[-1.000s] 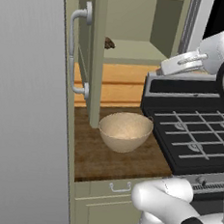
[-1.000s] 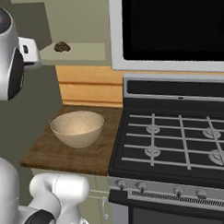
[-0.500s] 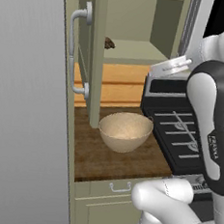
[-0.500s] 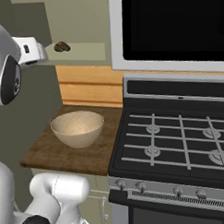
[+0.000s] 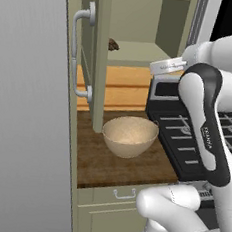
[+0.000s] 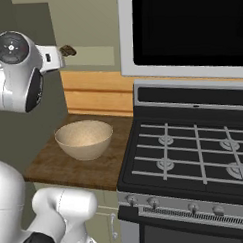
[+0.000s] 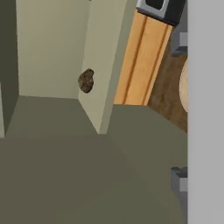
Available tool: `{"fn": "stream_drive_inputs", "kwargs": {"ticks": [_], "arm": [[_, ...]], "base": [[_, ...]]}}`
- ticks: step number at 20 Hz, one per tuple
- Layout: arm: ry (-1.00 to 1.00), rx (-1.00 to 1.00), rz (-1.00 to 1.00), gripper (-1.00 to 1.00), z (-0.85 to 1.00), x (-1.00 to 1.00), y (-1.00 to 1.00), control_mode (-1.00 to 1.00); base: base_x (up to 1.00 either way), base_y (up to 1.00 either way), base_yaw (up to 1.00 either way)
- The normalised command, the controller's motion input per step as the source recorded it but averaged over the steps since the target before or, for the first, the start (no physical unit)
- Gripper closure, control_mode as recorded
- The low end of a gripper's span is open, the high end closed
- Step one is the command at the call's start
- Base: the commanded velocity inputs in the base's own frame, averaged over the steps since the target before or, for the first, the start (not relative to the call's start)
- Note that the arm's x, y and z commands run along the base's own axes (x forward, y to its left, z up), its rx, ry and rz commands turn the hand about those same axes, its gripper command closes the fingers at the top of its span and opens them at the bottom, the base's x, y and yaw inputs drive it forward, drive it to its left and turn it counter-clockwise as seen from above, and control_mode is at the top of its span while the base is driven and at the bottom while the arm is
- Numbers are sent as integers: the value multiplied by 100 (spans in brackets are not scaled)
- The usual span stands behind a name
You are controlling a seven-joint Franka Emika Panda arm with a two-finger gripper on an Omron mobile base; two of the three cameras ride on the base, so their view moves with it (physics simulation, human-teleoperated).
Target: Open the cabinet, pick up the bread from the cabinet and place it in the basket. Then move the basket to the dining counter.
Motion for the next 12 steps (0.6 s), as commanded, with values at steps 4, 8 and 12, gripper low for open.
{"fn": "stream_drive_inputs", "kwargs": {"ticks": [4,8,12], "arm": [[0,5,-1,-100,0,45,0,-100],[0,1,-3,-100,0,57,0,-100],[0,0,-7,-100,0,84,2,-100]], "base": [[0,0,0],[0,0,0],[0,0,0]]}}
